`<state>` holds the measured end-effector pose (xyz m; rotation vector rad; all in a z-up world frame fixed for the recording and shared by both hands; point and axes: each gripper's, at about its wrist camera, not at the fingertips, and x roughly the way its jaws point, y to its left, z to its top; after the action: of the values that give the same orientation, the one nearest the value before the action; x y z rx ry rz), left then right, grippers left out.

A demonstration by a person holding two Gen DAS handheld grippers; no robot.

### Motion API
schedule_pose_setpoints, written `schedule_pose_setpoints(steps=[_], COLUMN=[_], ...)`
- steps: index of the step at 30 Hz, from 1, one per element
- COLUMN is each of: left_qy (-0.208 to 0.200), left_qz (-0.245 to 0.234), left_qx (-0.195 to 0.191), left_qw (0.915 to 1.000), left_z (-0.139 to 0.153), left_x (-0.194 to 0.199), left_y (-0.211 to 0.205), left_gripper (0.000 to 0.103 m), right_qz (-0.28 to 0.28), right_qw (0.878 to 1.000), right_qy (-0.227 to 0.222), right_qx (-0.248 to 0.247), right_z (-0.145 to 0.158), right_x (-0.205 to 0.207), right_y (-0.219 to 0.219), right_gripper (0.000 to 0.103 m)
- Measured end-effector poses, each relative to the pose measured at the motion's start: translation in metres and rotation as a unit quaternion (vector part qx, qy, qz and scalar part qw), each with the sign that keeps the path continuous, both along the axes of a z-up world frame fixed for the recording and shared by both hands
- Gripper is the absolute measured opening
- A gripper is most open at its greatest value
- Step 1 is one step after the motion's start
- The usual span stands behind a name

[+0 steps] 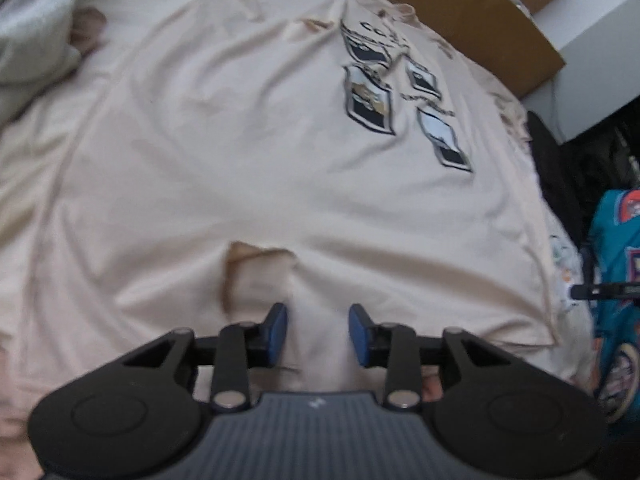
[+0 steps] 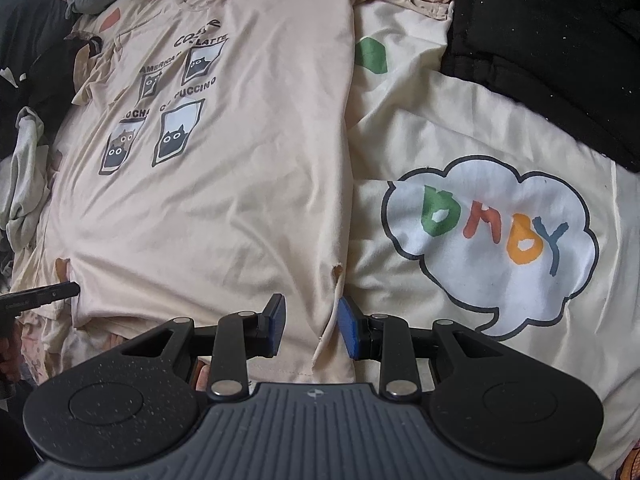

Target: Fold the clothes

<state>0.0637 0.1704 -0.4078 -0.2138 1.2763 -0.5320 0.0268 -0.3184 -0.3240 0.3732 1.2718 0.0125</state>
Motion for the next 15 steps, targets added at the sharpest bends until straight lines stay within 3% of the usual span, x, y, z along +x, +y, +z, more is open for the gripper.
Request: schedule_pose_setpoints(steps=[1, 3, 7, 15], left_qy=[0.006, 0.015, 0.013, -0.019], left_qz=[0.004, 0.002, 0.01, 0.017], left_qx=[-0.006, -0.008, 0.0, 0.037], left_qw=[1.0, 0.9998, 0.9999, 0.999], left_z=[-0.003, -0.004, 0.001, 0.019], left_x=[0.002, 0.002, 0.003, 0.012], left_y=[-0.001, 0.002, 0.012, 0.029], left_gripper=[0.02, 0.011, 0.0, 0.0], right_qz=[-0.001, -0.002, -0.003, -0.006], right_qw=[1.0, 1.0, 1.0, 1.0], right_qy=[0.0, 0.0, -0.001, -0.001], right_qx=[0.0, 0.001, 0.002, 0.001], right_z=[0.0, 0.0, 0.0, 0.0], right_x=[0.0, 0.0, -0.001, -0.002], right_y=[0.0, -0.001, -0.001, -0.002], right_gripper=[0.036, 0.036, 0.036, 0.036])
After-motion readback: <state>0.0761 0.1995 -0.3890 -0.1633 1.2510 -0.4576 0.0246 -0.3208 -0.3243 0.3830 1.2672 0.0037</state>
